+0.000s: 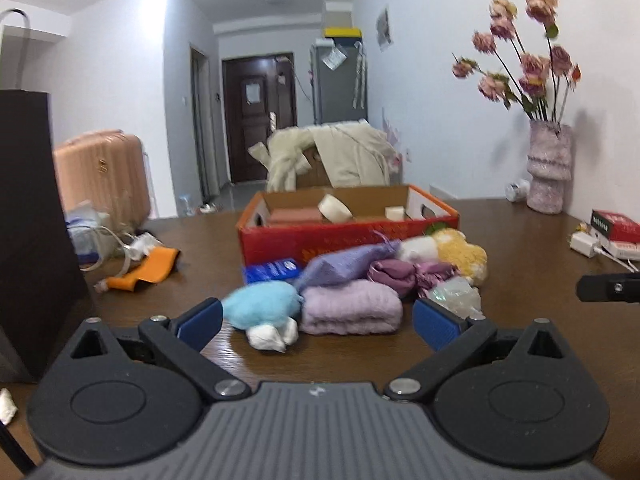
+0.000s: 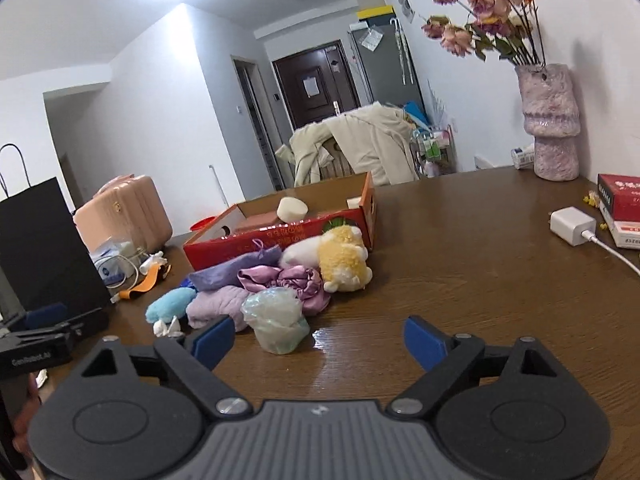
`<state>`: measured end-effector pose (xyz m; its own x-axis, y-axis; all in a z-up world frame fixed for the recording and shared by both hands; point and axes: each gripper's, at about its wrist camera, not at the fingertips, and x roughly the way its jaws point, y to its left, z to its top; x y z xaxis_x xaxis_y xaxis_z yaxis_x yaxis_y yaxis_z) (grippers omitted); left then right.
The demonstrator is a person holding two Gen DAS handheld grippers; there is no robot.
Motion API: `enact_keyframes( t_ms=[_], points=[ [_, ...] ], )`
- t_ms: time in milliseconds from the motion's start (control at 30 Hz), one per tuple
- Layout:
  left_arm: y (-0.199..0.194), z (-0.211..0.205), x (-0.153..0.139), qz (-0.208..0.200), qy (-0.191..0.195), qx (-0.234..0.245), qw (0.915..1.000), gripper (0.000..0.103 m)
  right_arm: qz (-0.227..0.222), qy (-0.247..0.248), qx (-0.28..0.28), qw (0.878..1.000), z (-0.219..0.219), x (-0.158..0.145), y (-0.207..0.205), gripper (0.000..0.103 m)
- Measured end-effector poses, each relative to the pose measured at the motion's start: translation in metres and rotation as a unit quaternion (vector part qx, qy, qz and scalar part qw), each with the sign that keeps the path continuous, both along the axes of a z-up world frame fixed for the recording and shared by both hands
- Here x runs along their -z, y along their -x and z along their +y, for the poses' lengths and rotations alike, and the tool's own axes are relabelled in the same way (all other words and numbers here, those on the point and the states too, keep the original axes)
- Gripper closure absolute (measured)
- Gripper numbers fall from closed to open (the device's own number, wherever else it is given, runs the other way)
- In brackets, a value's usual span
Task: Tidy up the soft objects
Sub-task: 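Grasp the yellow-and-white plush sheep with the right gripper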
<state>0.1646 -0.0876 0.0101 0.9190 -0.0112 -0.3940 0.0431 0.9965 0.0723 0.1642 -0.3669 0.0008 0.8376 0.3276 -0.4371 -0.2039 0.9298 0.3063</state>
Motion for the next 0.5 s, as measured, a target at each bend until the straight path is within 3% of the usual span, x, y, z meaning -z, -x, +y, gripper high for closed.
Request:
enact_keyframes(
  t_ms=[200,333,500],
  points=[
    [-0.035,-0.018,0.007,0.013,0.0,0.016,0.9998,0.0,0.015,0.031,0.008,0.999,-0.001,0.004,-0.035,0.019],
    [-0.052,-0.039,0.013,0.013,-0.001,0.06,0.9981,0.0,0.027,0.044,0.008,0.999,-0.001,0.01,-0.074,0.031],
    [-0.079,-0.06,0.028,0.033,0.004,0.087,0.9957,0.0,0.043,0.027,-0.02,0.999,0.007,0.017,-0.135,0.034]
  ],
)
